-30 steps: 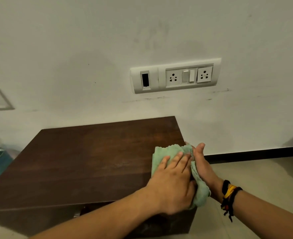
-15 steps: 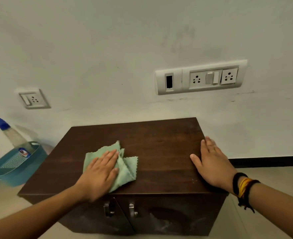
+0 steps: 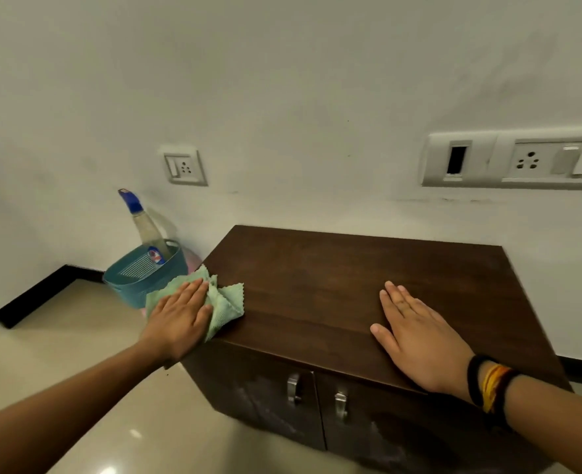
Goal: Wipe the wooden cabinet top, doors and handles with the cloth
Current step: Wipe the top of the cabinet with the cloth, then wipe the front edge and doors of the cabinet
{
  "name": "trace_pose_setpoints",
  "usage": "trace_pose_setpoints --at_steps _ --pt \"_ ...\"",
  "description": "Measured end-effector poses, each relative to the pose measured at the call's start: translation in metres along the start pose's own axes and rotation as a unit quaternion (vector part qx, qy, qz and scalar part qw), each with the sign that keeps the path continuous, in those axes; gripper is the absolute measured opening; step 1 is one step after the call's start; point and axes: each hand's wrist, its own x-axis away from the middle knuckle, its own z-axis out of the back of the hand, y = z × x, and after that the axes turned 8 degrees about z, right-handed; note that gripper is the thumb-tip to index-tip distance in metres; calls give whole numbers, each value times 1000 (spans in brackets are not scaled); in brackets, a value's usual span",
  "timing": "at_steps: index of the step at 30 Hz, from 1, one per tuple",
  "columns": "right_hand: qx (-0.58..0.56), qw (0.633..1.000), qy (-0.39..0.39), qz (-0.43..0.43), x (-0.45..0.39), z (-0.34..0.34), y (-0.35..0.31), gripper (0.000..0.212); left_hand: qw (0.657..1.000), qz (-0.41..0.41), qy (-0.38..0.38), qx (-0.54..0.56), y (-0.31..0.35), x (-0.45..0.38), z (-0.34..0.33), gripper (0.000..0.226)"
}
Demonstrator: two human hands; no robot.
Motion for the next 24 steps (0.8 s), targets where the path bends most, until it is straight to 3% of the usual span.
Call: trace_pose_setpoints --at_steps 7,13,18,24 --pt "0 995 -22 102 -43 -10 -63 73 986 81 129 74 -11 11 -17 62" --pt "10 978 -40 203 -73 -20 -132 70 936 118 223 245 -8 21 -48 68" --pt "48 972 -37 229 -94 -24 -167 69 878 148 268 369 -2 29 -73 72" --pt "78 965 -38 249 -115 -27 -187 70 840 179 256 445 11 33 -93 78"
